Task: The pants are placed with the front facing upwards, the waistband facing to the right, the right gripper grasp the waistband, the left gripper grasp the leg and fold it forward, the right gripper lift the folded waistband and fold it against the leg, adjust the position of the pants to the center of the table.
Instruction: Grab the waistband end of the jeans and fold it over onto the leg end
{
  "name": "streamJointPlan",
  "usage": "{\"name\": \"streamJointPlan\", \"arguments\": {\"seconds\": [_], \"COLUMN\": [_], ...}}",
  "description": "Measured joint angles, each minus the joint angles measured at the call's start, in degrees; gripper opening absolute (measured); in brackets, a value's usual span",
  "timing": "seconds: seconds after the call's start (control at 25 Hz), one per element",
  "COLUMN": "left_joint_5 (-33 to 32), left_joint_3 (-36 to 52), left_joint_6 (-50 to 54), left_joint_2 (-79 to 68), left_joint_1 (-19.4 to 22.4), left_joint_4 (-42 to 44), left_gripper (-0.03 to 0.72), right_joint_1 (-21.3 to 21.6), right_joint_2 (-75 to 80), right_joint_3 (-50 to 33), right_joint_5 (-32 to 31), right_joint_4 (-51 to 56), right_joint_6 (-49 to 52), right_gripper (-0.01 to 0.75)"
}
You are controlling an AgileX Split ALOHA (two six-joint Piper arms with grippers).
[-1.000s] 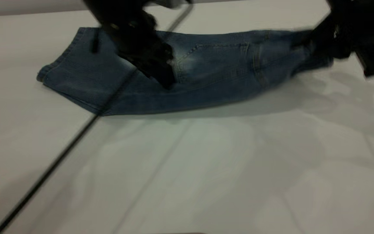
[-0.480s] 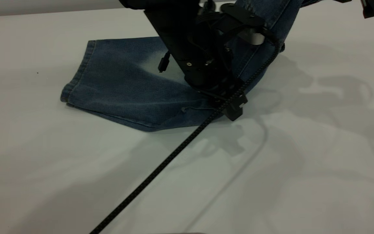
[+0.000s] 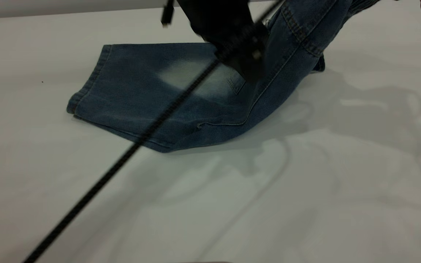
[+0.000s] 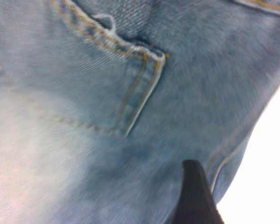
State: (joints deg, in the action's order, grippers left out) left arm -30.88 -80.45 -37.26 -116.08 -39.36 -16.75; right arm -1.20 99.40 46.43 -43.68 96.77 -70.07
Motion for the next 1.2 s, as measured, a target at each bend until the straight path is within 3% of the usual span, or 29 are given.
{"name": "streamJointPlan", "arguments": {"seconds": [0.4,0.68,0.92,1.2], "left_joint_5": [-4.67,-6.06,-2.18,4.30], "left_joint_3": [0.00,3.46,8.61,8.81], "left_joint_6": [0.31,0.06,-0.80,-1.22], "left_joint_2": [4.42,0.99,-4.18,-7.70], "left_joint_1": [10.60,17.83,16.53,9.80], "left_joint_4": [6.32,6.50,4.78,2.18], "left_gripper": [0.440,0.440,0.440,0.440], "right_joint_1": [0.00,0.00,0.00,0.00], "right_joint_2": [-0.04,-0.04,-0.04,-0.04], "right_joint_3": [0.29,5.78,8.47,8.81], "right_joint_5": [-1.62,-5.96,-8.59,-9.68], "right_joint_4": [-0.38,-2.86,-3.08,-3.01], "right_joint_6": [-2.87,-4.22,-4.22,-4.34], "right_gripper": [0.050,0.050,0.050,0.050]}}
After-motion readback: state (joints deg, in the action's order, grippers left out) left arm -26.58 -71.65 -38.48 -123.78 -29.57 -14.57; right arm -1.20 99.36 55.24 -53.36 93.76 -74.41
